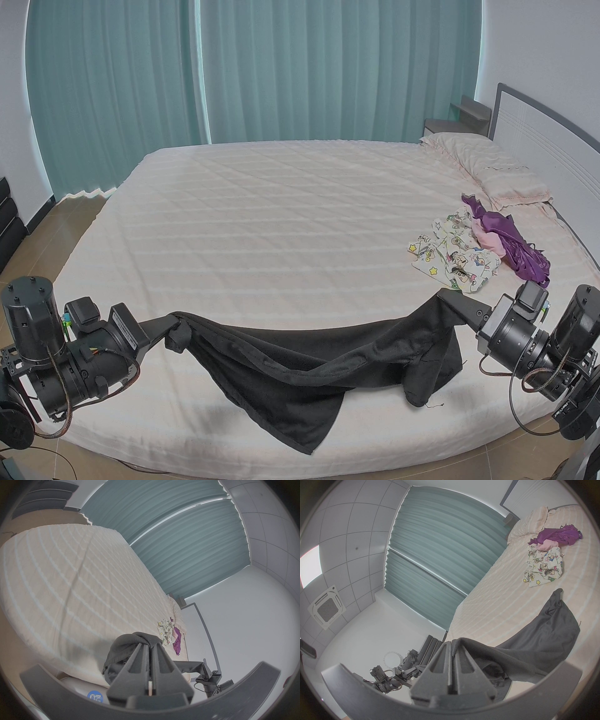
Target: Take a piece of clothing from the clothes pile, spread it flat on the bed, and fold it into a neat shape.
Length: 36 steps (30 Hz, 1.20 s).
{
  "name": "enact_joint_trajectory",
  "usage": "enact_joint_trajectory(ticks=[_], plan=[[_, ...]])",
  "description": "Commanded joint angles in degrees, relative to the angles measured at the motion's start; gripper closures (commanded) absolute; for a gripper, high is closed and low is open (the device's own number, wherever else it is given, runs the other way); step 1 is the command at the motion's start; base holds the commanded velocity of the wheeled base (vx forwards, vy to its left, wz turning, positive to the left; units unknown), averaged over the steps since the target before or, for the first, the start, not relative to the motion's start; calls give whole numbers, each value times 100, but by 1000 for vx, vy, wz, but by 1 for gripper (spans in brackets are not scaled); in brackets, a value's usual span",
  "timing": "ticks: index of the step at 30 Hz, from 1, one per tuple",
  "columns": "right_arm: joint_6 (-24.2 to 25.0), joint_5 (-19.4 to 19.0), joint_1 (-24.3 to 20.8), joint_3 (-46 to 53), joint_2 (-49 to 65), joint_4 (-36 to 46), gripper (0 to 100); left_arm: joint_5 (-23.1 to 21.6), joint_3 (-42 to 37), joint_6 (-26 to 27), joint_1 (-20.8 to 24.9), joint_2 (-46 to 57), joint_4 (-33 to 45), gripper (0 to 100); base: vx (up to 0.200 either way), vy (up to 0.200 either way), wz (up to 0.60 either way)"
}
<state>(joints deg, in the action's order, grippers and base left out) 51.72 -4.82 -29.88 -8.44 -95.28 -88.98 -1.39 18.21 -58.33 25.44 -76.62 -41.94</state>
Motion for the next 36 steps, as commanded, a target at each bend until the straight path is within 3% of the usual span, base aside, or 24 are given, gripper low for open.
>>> enact_joint_trajectory(ticks=[1,18,23,28,29,30,32,36], plan=[[-48,-2,-9,17,62,-76,100,7,7,-3,66,-2,1,100,-200,0,0],[-136,-63,-36,44,950,-67,100,113,60,15,145,147,1,100,-200,0,0],[-558,-72,52,-123,2005,135,100,772,218,32,312,595,10,100,-200,0,0],[-576,-248,334,-1310,3121,1840,100,1000,684,340,321,1070,555,100,0,0,0],[-549,-230,474,-2057,3358,2728,100,1009,947,419,321,1219,889,100,0,0,0],[-549,-222,509,-2206,3376,2886,100,1018,1000,419,321,1237,942,100,0,0,0],[-453,-230,799,-3296,3420,4090,100,1088,1439,419,286,1272,1223,100,0,0,0],[31,-292,1397,-4483,3139,4758,100,1246,1747,437,303,1246,1302,100,0,0,0]])
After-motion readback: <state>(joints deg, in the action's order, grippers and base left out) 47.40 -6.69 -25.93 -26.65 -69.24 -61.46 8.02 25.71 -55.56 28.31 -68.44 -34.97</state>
